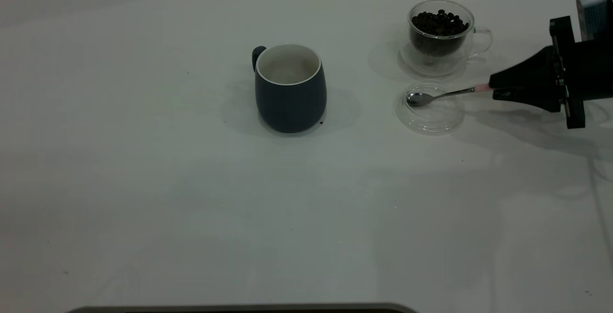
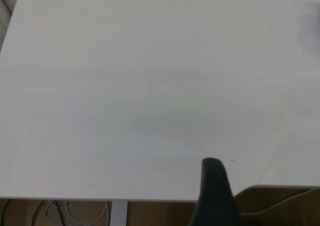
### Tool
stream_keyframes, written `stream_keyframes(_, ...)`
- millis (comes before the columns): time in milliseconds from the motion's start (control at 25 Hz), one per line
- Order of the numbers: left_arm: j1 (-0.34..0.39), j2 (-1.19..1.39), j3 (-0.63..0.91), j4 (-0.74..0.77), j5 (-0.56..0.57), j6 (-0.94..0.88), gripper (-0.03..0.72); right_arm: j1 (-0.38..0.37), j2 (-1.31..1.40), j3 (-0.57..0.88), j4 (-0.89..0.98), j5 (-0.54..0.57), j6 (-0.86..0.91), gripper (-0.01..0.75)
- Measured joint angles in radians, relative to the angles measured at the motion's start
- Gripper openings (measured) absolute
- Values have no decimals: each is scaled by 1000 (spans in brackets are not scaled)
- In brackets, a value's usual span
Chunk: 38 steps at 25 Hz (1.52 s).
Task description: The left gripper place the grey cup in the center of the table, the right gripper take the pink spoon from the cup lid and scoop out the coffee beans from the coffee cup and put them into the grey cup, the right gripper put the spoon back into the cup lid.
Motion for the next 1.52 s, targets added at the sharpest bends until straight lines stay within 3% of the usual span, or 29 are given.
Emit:
stream_keyframes(240, 0, 0, 0, 0, 0, 0, 586, 0, 0, 0, 6, 5, -4, 500)
stream_keyframes(400, 0, 0, 0, 0, 0, 0, 586, 0, 0, 0, -5, -2, 10, 588)
stream_keyframes(640, 0, 0, 0, 0, 0, 0, 586, -22, -2, 0, -60, -70, 42, 591)
stream_keyframes(840, 0, 0, 0, 0, 0, 0, 586, -89, -57, 0, -165, -116, 101, 591)
stream_keyframes(960, 0, 0, 0, 0, 0, 1, 586, -136, -158, 0, -300, -138, 205, 591)
stream_keyframes(1120, 0, 0, 0, 0, 0, 2, 586, -148, -367, 1, -599, -155, 484, 591)
stream_keyframes(1320, 0, 0, 0, 0, 0, 2, 586, -37, -672, 2, -994, -120, 893, 591)
stream_keyframes(1520, 0, 0, 0, 0, 0, 2, 586, 156, -927, 22, -1271, -14, 1077, 591)
